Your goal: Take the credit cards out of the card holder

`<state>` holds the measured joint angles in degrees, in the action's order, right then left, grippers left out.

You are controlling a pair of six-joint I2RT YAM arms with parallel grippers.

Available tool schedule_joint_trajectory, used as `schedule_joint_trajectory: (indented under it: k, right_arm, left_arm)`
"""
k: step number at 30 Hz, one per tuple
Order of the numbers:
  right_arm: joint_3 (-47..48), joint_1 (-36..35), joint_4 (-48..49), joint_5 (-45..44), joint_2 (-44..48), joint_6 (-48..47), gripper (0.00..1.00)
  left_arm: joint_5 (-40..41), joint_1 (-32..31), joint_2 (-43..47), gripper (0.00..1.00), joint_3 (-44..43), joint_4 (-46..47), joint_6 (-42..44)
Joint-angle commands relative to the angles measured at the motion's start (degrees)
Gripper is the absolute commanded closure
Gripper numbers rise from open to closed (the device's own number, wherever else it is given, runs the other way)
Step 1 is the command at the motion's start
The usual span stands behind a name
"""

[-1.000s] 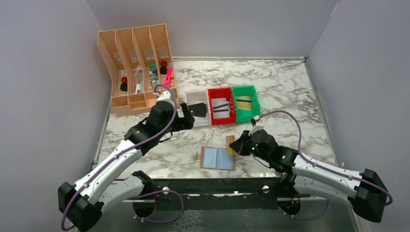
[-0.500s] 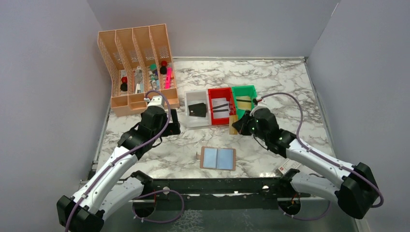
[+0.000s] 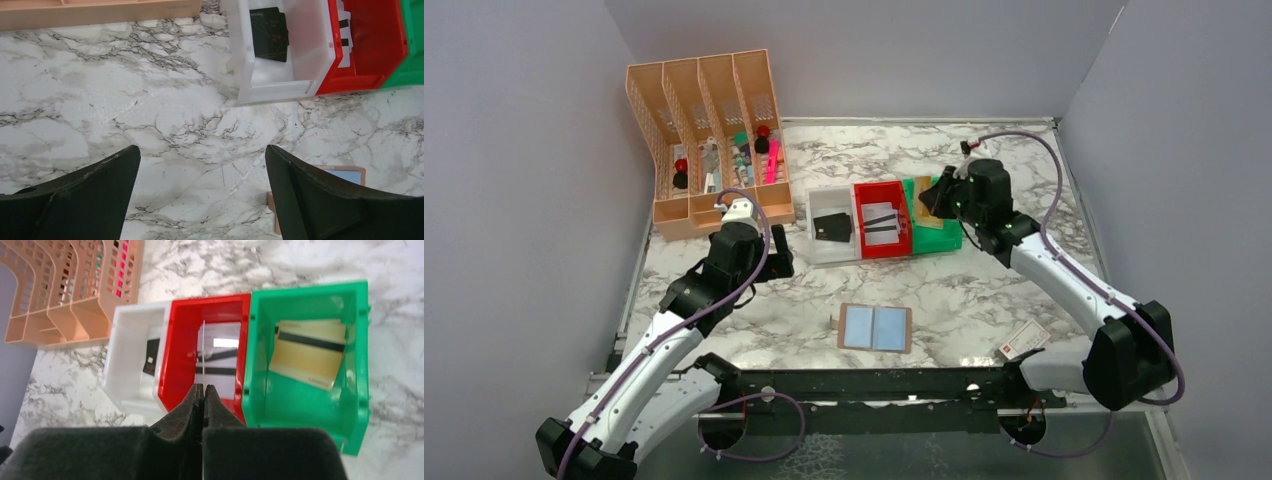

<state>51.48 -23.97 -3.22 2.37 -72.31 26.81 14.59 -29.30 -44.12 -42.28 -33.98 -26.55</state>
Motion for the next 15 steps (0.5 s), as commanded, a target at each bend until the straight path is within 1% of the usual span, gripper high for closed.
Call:
schedule_joint_trajectory:
  k: [1,3,5,6,8,10,13,15]
  right_arm:
    - [7.50,0.15,-2.08,2.01,-5.45,-7.15,0.99]
    - [8.55,0.17,-0.48,1.73,-7.16,-9.39,0.99]
    - [9.26,0.15,2.08,2.91,-9.57,-13.28,0.99]
    - [10.71,0.15,1.63,2.54,-11.05,-15.87,0.99]
    - [14.75,0.15,-3.82,-4.91,-14.20,-19.05,0.99]
    - [15.11,0.15,-3.23,-12.64,-15.57,-22.09,0.99]
    - [14.19,0.15,-2.50,-15.12,-15.60,-25.90,0.99]
    - [11.91,0.15,1.13,-16.41,-15.21,-28.13,0.99]
  left_arm:
    - [2.25,0.31,0.49,0.01,0.64,-0.03,-0.06]
    - [2.61,0.30,0.29,0.01,0.62,-0.11,0.05]
    - [2.85,0.36,0.33,0.01,0.62,-0.12,0.03]
    - [2.94,0.37,0.30,0.01,0.62,-0.07,0.05]
    - [3.35,0.25,0.17,0.01,0.62,-0.06,0.19]
    - [3.60,0.35,0.09,0.01,0.58,-0.12,0.26]
    - [3.82,0.38,-0.29,0.01,0.56,-0.08,0.27]
    - [4.12,0.37,-0.80,0.01,0.46,-0.04,0.47]
